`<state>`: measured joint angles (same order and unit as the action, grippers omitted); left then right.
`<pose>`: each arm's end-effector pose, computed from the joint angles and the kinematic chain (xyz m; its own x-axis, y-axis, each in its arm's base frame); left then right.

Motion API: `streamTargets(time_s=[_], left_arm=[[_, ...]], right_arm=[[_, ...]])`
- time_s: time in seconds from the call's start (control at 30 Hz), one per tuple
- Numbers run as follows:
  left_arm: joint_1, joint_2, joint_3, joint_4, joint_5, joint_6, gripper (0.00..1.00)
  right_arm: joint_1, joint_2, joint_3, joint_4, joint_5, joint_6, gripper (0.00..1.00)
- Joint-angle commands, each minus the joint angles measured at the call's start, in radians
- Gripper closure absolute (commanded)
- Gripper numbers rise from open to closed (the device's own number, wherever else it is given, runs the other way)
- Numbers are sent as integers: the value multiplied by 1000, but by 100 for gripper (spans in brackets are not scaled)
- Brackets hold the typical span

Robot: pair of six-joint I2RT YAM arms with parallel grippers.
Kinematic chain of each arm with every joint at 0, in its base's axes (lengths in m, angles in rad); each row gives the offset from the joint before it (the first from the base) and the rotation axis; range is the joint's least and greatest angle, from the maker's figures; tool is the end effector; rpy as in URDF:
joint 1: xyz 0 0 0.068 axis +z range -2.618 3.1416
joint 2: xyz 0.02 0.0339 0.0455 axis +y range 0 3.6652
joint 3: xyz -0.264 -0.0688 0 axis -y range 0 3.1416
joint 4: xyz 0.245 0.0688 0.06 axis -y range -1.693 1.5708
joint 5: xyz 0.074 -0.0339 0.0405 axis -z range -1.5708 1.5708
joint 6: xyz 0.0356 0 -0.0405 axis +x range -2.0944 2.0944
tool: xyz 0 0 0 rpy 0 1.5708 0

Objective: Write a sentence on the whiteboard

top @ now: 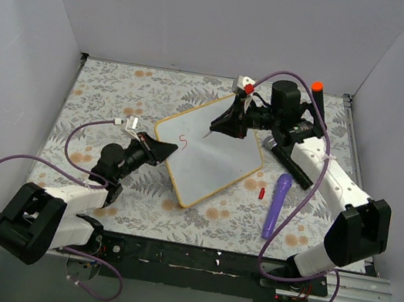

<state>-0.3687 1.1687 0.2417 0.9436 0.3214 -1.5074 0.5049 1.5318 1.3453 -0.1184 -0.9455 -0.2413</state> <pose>0.2007 -0.0896 0.1983 -0.6343 -0.7700 -0.0686 0.0558 0.0429 -0.9975 0.2942 0.1956 0.3624 -0.0257 -0.1740 -0.9844 -0.9950 0.0995 0.0084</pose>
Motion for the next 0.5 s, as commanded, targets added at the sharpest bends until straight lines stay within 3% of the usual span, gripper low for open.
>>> streamTargets(time_s=[0.0,0.47], left_arm=[[1,-43,11,95,16,1,100],[1,-29,30,83,22,4,100]], right_arm=[[18,8,29,-3,-6,-27,99],[83,63,115,-35,57,-44,99]])
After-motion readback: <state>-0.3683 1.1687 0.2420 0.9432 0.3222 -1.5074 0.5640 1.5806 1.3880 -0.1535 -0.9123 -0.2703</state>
